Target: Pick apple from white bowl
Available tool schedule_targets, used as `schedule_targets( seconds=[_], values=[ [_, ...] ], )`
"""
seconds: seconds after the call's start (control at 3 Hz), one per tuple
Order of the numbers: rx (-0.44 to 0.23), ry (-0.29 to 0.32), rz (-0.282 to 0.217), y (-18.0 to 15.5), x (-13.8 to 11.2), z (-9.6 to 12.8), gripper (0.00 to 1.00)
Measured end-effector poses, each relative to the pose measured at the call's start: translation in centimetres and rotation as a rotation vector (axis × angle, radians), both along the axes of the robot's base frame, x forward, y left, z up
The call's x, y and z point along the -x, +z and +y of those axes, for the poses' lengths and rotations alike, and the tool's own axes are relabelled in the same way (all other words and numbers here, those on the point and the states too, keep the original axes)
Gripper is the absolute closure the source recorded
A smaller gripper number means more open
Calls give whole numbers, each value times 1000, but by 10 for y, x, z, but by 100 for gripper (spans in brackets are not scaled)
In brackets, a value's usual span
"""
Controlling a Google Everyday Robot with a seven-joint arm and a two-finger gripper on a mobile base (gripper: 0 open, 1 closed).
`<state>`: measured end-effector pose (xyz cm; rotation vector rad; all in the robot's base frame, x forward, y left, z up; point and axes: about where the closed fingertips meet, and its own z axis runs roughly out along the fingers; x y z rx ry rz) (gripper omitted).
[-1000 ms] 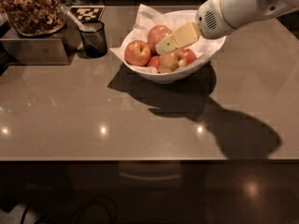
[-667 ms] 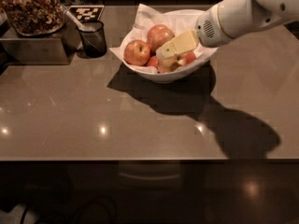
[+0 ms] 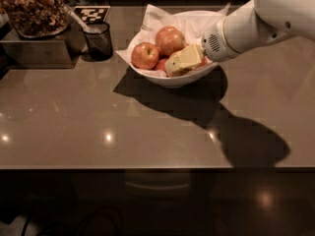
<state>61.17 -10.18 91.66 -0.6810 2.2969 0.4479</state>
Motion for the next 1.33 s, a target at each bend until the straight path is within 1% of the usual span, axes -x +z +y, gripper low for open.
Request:
schedule_targets(
  seconds=[0.33, 0.67, 1.0, 1.33],
  values=[
    [0, 0, 0, 0, 0, 0, 42],
    [0, 0, 0, 0, 0, 0, 45],
    [0, 0, 0, 0, 0, 0, 33],
    [6, 8, 4, -4, -2, 4, 38]
  ],
)
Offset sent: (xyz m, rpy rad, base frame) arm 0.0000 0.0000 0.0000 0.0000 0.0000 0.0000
